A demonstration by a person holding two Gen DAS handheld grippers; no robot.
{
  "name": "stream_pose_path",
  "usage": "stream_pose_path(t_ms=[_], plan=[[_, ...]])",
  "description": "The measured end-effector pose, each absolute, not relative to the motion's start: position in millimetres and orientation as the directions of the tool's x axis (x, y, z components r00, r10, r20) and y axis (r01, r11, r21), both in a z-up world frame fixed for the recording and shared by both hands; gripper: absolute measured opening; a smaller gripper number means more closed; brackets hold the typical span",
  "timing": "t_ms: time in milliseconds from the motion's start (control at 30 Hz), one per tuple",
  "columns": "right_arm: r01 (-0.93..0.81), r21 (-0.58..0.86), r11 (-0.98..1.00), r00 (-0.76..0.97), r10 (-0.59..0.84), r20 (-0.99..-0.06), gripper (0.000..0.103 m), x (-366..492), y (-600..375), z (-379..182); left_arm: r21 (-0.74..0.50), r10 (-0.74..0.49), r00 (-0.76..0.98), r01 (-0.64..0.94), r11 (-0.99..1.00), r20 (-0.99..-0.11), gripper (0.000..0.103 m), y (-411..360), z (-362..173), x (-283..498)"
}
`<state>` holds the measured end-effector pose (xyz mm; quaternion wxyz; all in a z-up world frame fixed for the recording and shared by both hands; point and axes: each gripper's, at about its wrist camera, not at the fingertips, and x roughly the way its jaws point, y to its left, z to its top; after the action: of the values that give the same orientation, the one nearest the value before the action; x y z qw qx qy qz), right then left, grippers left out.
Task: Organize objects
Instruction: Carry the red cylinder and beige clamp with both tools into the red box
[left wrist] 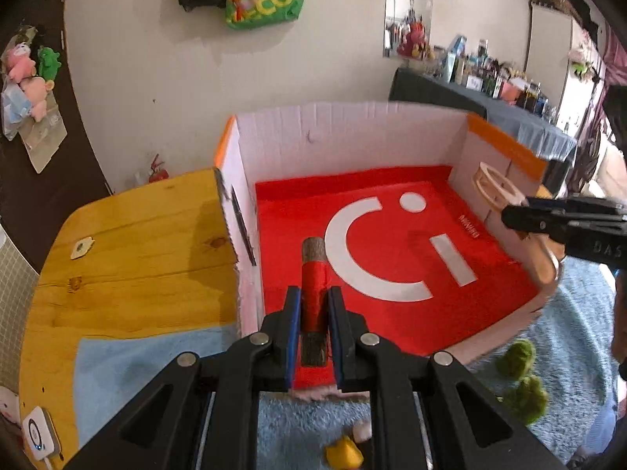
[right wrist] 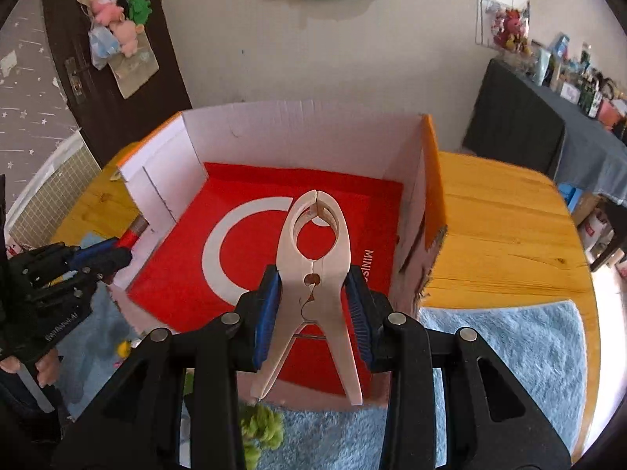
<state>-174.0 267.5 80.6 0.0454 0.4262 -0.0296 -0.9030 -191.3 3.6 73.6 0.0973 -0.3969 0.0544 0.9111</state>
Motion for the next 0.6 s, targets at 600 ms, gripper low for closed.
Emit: stream_pose_path(t_ms=[600], plan=[[0.07,0.036,-0.997,-0.491,-0.066,-0.869,0.033,-206,271,40,0.149,0.023,-0.596,-0.238,-0.96,-0.802,0.014,16,36,-223]])
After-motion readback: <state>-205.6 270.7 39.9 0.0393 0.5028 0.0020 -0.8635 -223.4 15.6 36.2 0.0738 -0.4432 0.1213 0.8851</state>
